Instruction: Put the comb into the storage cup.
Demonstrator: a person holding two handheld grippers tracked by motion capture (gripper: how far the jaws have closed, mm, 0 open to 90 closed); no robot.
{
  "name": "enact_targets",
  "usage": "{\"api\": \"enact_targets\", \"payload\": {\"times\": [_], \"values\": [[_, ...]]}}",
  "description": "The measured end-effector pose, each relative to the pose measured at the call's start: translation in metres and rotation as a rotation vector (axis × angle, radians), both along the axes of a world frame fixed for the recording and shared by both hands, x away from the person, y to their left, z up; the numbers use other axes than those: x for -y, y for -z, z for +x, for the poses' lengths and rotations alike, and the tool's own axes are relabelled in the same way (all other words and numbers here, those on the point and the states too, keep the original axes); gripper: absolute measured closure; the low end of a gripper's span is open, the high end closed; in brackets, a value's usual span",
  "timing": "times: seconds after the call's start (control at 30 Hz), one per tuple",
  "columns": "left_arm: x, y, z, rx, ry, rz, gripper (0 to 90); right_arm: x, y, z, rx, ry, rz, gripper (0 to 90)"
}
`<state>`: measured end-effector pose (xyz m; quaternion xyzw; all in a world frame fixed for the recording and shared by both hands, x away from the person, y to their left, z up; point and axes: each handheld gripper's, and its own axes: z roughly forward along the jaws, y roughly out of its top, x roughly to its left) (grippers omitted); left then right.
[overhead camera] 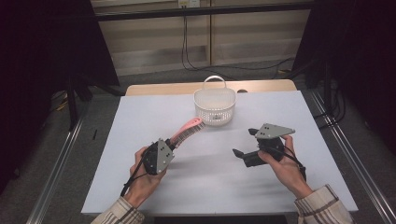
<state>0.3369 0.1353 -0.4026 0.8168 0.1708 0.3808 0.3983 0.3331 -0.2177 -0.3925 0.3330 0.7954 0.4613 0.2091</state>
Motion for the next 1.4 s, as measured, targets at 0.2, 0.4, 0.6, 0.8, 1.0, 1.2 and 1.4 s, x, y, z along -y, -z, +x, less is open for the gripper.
{"api": "enact_targets", "payload": {"times": [0.2,0.4,0.6,0.8,1.0,1.2,1.4], "values": [[-0.003,-0.001,0.001,-0.055,0.042,-0.089,80.6,0.01,0.001,-0.004,0.037,0.03,0.01,7.3],[-0.006,-0.003,0.002,-0.1,0.066,-0.169,80.6,0.014,0.006,-0.004,0.044,0.052,0.035,6.9],[-0.012,-0.005,0.006,-0.177,0.109,-0.278,80.6,0.012,0.005,-0.005,0.062,0.051,0.053,6.3],[-0.017,-0.004,0.011,-0.248,0.141,-0.419,80.6,0.011,0.004,-0.005,0.052,0.034,0.071,6.3],[-0.021,-0.003,0.014,-0.286,0.155,-0.497,80.6,0.01,0.003,-0.005,0.053,0.02,0.093,6.3],[-0.021,-0.003,0.015,-0.283,0.19,-0.558,80.6,0.009,0.0,-0.006,0.08,0.025,0.131,6.5],[-0.021,-0.003,0.015,-0.301,0.211,-0.617,80.6,0.007,-0.001,-0.006,0.08,0.036,0.178,7.1]]}}
